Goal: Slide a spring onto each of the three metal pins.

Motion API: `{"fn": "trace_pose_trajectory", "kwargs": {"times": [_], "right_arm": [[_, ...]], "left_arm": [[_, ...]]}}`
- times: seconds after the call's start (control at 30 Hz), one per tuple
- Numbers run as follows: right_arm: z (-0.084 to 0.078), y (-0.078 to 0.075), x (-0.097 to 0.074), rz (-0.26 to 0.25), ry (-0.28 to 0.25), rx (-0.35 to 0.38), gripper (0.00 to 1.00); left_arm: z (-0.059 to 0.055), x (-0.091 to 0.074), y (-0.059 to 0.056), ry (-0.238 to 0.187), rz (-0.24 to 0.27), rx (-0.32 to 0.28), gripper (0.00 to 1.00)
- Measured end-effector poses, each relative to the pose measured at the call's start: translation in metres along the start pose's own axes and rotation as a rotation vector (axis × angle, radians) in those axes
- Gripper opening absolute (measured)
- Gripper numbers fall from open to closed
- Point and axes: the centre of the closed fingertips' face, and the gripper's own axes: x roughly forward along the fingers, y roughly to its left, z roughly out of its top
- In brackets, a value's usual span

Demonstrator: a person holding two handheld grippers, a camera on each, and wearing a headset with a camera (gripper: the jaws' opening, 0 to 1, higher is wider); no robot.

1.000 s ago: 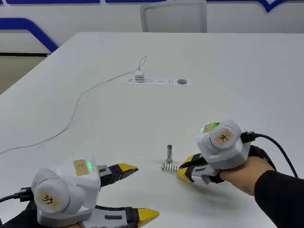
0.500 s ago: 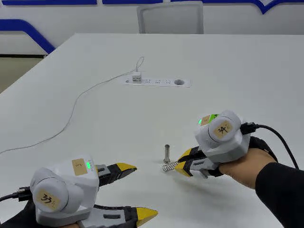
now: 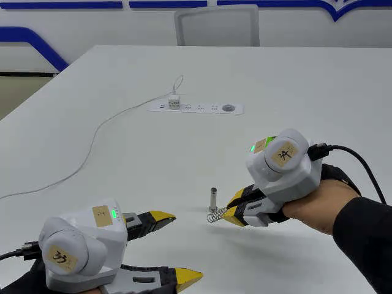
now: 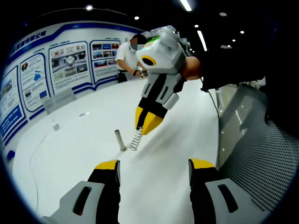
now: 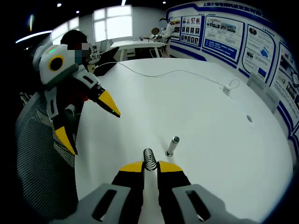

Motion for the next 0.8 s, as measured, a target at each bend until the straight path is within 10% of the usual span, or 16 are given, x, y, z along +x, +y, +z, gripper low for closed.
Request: {"fn": "trace_pose_trajectory", "kwargs": {"times": [0.8], "right_arm": [[0.014,0.031,-0.023,0.074,0.054,-0.084,0.12]], "left_arm": [[0.016,0.039,0.009,0.049,-0.057,0.172,0.36]]}}
